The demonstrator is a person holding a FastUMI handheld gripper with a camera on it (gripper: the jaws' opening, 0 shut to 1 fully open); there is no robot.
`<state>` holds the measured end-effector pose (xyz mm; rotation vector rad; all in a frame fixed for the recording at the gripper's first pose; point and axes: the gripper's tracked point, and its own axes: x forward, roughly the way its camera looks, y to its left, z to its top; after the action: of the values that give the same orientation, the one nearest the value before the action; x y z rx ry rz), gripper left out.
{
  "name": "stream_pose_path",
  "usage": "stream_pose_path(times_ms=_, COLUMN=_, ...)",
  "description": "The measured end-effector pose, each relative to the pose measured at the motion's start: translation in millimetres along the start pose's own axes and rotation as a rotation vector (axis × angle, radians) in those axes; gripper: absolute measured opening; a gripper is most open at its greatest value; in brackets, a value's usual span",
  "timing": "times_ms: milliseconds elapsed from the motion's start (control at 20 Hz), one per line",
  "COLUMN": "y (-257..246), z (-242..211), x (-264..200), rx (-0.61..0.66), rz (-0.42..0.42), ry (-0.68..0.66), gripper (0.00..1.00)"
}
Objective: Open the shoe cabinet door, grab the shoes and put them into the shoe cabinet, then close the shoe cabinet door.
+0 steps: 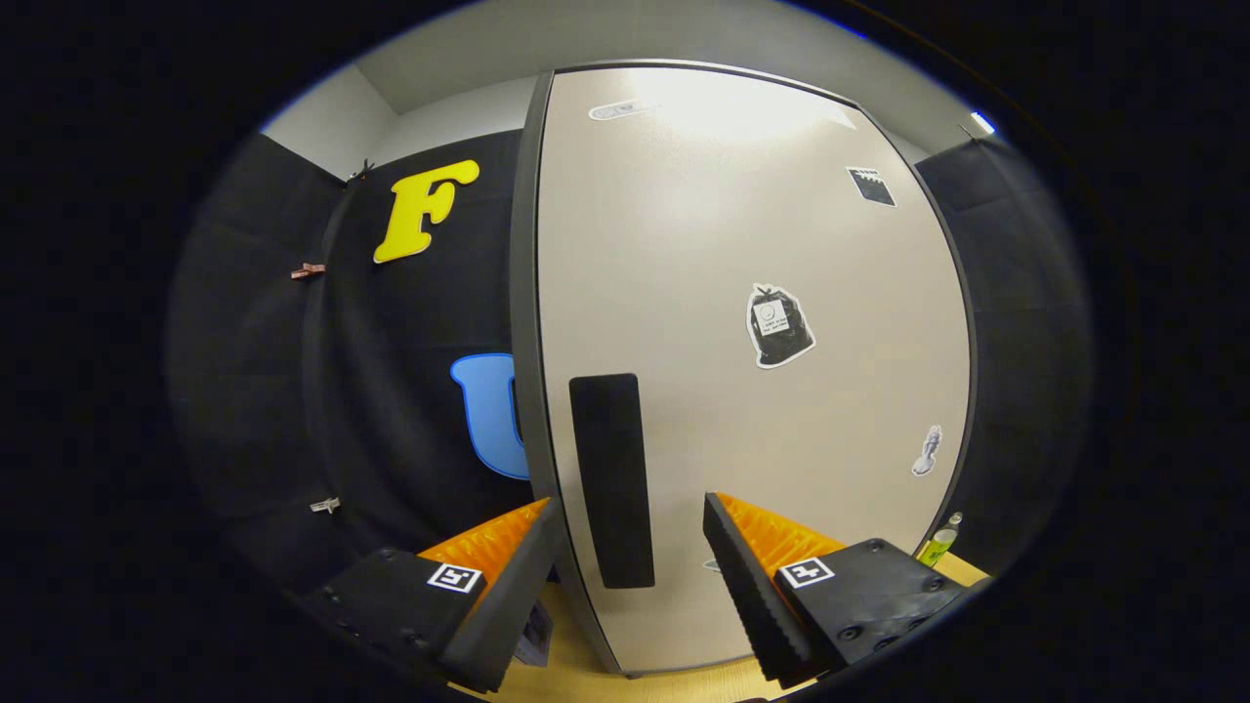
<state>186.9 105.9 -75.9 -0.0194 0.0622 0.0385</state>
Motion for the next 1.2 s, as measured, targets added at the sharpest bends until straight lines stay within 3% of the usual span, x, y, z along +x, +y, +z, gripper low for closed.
stream_pose_path(times_ms=50, y=0.3, z=0.0, x=4.7, rx=-0.002, rz=-0.004, ry=-0.006, gripper=0.94)
stream_pose_path(times_ms=200, y=3.5, z=2.5, x=9.9, rx=-0.009, rz=-0.019, ry=-0.023, gripper=0.67)
stream_pose_path(times_ms=350, y=7.7, z=1.1, x=15.0, rx=-0.029, rz=-0.028, ry=-0.028, gripper=0.66)
stream_pose_path(times_ms=400, y=6.2, z=0.2, x=18.3, rx=-0.033, rz=-0.034, ry=-0.024, gripper=0.4)
stream_pose_path(times_ms=550, y=6.6, z=0.2, x=21.6, rx=-0.046, rz=-0.042, ry=-0.01, gripper=0.44)
stream_pose_path(times_ms=600, y=6.1, z=-1.7, x=18.2, rx=-0.058, rz=-0.045, ry=0.001, gripper=0.34)
stream_pose_path(times_ms=950, y=4.5, z=-3.0, x=7.7, rx=-0.06, rz=-0.028, ry=0.034, gripper=0.35)
stream_pose_path(times_ms=1000, y=4.3, z=-2.9, x=6.1, rx=-0.056, rz=-0.027, ry=0.028, gripper=0.19)
stream_pose_path(times_ms=1200, y=4.8, z=-2.3, x=-10.2, rx=-0.054, rz=-0.011, ry=0.055, gripper=0.19)
